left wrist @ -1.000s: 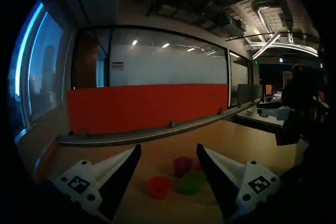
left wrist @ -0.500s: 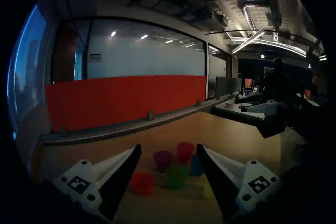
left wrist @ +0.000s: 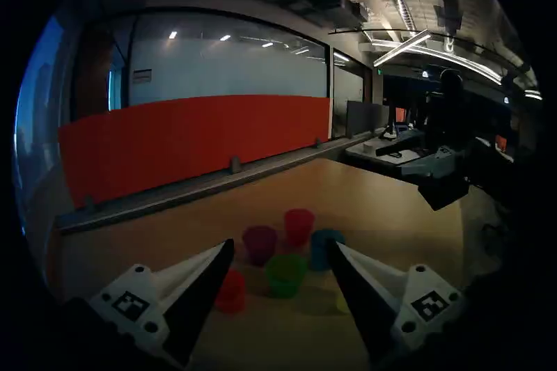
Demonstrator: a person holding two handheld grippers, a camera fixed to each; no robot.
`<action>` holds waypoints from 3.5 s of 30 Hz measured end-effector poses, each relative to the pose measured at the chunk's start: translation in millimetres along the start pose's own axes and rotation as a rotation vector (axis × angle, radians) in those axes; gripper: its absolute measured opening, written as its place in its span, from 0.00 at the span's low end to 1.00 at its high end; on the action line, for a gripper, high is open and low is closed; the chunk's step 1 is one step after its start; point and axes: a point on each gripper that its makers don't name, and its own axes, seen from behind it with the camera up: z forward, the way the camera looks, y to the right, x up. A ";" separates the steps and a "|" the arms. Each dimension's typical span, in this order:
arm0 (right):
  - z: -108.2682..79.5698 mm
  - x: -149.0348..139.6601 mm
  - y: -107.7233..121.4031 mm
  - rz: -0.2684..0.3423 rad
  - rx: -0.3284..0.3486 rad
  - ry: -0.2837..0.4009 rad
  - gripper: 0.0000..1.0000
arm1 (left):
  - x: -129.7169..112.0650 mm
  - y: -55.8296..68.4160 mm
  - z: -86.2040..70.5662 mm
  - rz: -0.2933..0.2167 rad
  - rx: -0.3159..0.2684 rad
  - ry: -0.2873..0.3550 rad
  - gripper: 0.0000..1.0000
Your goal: Pour water
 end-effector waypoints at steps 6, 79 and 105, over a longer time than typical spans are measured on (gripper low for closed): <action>14.3 -20.4 -2.5 -0.016 0.017 -0.048 1.00 | -21.5 5.8 18.2 0.004 -0.025 -0.047 0.98; 130.4 -162.2 -29.7 0.027 0.133 -0.340 1.00 | -140.2 12.0 137.0 0.006 -0.095 -0.294 0.93; 140.1 -160.4 -35.1 0.028 0.142 -0.341 0.94 | -143.4 12.2 147.9 0.009 -0.086 -0.312 0.89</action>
